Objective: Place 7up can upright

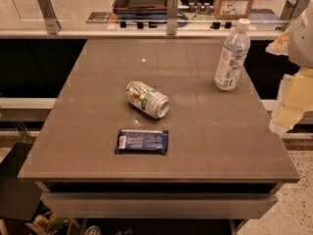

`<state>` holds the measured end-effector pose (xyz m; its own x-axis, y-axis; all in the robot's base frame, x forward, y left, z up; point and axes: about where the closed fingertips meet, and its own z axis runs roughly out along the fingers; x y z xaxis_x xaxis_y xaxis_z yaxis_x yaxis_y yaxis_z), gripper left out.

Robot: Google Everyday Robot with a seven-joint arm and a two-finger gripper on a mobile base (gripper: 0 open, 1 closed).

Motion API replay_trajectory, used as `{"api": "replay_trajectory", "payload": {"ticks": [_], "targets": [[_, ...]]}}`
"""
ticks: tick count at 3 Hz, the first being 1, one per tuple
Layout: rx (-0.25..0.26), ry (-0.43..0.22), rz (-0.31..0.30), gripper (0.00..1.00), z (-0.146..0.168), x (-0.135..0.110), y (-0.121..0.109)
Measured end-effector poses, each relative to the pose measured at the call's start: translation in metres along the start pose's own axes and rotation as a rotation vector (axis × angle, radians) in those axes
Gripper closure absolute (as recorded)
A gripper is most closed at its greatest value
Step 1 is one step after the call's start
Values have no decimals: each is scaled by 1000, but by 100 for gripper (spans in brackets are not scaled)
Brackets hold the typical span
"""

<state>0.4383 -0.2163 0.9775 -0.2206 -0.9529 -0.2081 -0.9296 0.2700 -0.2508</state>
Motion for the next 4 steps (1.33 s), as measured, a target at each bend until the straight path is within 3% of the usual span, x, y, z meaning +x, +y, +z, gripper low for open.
{"api": "replay_trajectory", "payload": {"ticks": [2,3,4], "targets": [[28,-11,28,0,2,-14,0],[43,4,100,0,51,-30,-13],[22,45,207,0,111,-44,-37]]}}
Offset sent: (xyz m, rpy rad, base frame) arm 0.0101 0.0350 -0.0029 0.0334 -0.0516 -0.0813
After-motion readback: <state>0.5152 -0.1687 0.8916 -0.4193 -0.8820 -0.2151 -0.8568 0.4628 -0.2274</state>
